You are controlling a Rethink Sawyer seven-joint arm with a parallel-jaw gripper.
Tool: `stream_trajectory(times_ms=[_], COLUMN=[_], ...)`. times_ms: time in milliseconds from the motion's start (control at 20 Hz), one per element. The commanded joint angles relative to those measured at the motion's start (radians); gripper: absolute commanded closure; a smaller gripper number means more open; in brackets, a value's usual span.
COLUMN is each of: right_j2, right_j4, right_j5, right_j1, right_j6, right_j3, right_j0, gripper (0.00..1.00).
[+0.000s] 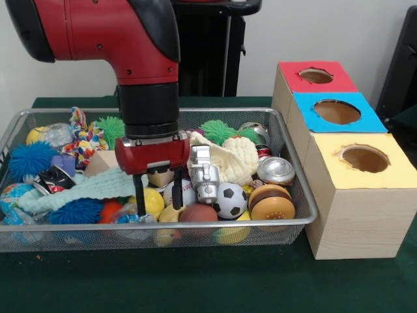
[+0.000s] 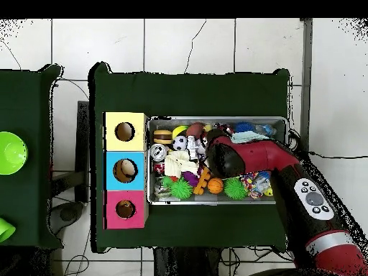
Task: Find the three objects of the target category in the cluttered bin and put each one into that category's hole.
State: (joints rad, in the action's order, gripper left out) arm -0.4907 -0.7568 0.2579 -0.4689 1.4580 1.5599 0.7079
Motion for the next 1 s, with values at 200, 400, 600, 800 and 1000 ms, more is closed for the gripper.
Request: stream_trajectory(times_ms=[200,400,600,800,1000], right_j2=[-0.025,-0.007,-0.07,-0.1,-0.068], right_j4=[0.068,0.047,0.033,0.056,0.037], right_j5=[0.179,0.125,0.1,0.105,0.103], right_j1=[-0.032,-0.026,0.029,0.084,0.067], right_j6=[-0.016,0.003,-0.064,-0.058,-0.038], right_j3=[0.031,0.023,-0.004,0.005,0.012], right_j0=[-0.002,-0.025,0.015,0.044,0.029], gripper=[0.0,0.0,0.0,0.0,0.0])
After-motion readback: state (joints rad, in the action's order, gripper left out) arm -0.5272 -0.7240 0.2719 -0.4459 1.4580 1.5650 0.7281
